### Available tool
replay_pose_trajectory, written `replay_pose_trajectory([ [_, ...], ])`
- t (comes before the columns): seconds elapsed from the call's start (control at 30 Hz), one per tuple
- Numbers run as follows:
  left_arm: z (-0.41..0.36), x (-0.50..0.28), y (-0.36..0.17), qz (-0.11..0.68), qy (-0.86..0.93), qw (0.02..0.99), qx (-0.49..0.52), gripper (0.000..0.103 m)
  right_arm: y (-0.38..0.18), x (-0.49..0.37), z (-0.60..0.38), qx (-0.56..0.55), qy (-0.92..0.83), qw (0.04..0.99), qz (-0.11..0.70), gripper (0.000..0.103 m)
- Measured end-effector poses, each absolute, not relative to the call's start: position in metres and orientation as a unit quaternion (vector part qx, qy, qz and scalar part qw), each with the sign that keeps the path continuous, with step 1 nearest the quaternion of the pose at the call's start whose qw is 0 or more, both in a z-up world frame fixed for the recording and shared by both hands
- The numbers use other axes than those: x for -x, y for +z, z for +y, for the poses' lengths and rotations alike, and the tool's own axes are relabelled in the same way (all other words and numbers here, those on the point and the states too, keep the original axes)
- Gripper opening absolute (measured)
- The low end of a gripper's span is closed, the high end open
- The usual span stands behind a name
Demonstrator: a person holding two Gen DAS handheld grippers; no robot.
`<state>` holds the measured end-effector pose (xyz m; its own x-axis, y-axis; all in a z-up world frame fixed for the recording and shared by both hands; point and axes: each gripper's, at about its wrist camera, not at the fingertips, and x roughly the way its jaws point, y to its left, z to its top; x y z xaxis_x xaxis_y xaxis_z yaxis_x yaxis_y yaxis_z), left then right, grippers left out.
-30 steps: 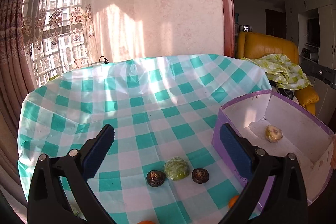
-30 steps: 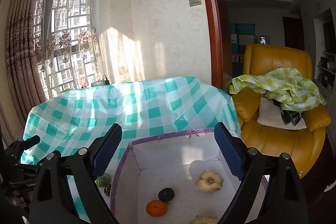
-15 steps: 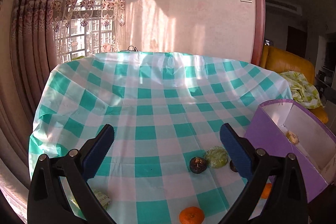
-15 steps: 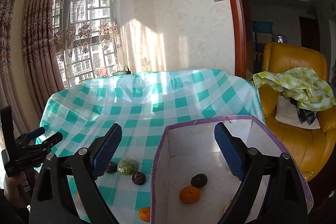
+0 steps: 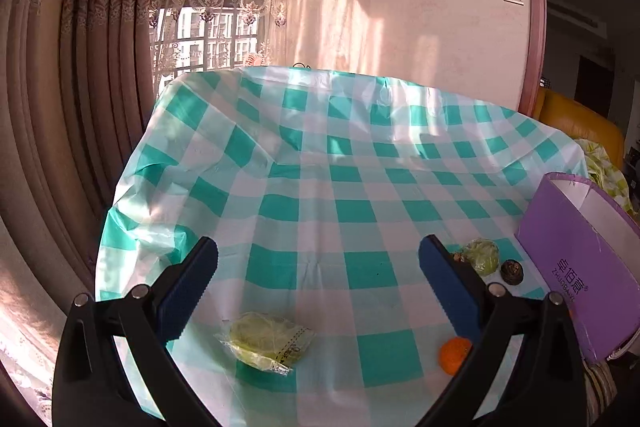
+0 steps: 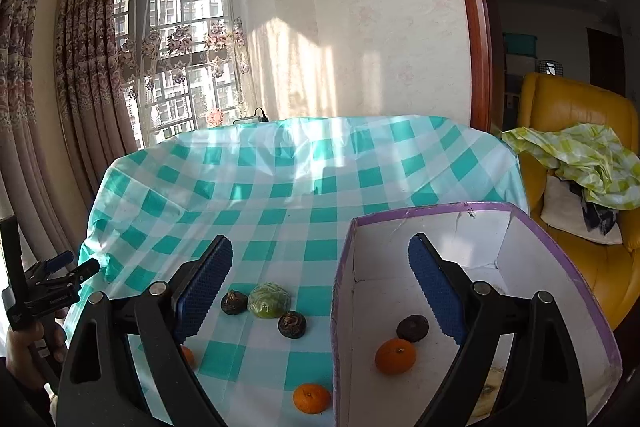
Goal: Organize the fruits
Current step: 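Withdraw both open tools from the box back over the cloth, then close the left tool on the wrapped cabbage while the right tool closes on a dark round fruit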
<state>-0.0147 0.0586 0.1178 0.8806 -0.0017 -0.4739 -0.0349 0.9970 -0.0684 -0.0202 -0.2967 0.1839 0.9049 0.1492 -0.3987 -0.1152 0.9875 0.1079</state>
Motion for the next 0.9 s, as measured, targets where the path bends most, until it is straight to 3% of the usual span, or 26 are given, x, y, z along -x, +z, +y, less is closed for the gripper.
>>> replay_pose_trajectory([
  [0.37,0.096,0.025,0.079,0.299,0.012,0.953,0.043,0.100,0.166,0.012,-0.259,-0.022,0.092,0.969,0.228,0.087],
  [0.73,0.100,0.012,0.046,0.350,0.005,0.935,0.055,0.083,0.127,-0.007,-0.216,-0.001,0.124,0.955,0.271,0.087],
  [0.9,0.087,0.009,0.044,0.354,0.021,0.935,0.002,0.082,0.105,-0.021,-0.202,0.001,0.134,0.946,0.297,0.087],
])
